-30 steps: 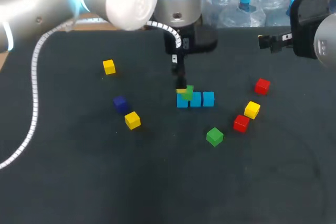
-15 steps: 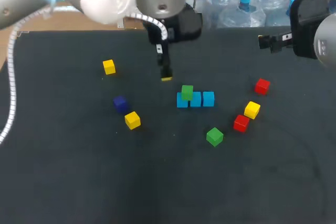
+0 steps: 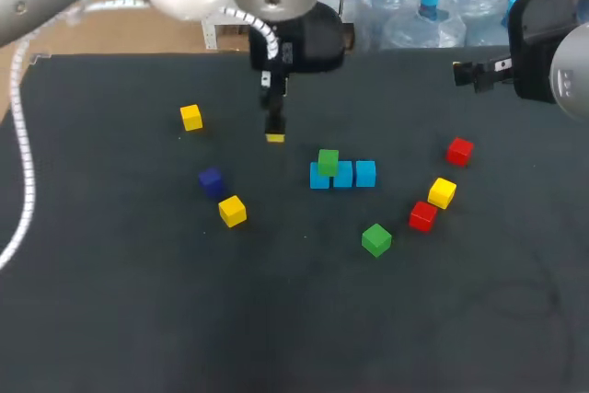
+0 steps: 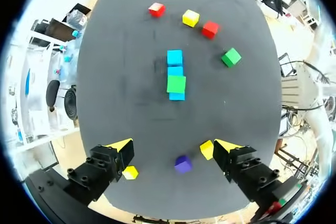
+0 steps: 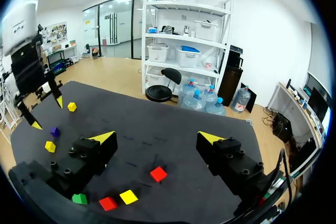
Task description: Place the blue cubes, place green cubes on the blue cubes, place the yellow cubes on the green cubes, then place the red cubes on the yellow cubes, and place purple cube on the red cubes.
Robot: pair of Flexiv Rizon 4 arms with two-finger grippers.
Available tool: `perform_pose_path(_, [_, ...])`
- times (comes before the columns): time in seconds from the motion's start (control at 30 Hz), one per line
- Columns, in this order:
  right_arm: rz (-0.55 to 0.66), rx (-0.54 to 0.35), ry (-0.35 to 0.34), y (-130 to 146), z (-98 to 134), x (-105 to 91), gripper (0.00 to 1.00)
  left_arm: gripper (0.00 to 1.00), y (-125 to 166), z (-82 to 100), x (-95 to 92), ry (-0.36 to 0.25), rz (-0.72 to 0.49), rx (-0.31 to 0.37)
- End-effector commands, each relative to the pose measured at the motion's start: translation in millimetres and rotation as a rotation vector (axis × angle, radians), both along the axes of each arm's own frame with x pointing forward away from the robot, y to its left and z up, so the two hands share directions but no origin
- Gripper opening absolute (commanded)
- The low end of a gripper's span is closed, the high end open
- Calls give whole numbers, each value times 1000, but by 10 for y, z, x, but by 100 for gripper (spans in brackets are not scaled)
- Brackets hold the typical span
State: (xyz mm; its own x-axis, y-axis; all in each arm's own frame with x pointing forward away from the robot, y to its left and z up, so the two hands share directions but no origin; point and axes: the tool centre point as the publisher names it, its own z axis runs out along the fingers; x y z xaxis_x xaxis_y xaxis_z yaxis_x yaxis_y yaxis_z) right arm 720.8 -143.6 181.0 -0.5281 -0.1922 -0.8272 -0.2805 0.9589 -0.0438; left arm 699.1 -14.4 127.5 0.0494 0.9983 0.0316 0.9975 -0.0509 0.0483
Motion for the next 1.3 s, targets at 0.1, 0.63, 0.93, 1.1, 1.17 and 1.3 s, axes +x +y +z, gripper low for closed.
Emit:
perform_pose_path(0.1, [3,6,-9,-5,-26,3,100,100,-300,64,184,15,184,-335])
perform_pose_path(0.63, [3,6,-9,-5,-26,3,100,100,194,306,57,-361,698,-936])
perform_pose_path(0.93, [3,6,-9,-5,-26,3,100,100,512,486,-159,-545,721,-1006])
perform_pose_path(1.1, [3,6,-9,-5,-26,3,100,100,623,386,-340,-632,689,-979])
perform_pose_path(1.17, [3,6,-9,-5,-26,3,100,100,655,313,-393,-654,692,-979])
perform_pose_path(1.3, [3,6,-9,-5,-26,3,100,100,666,203,-450,-697,710,-986])
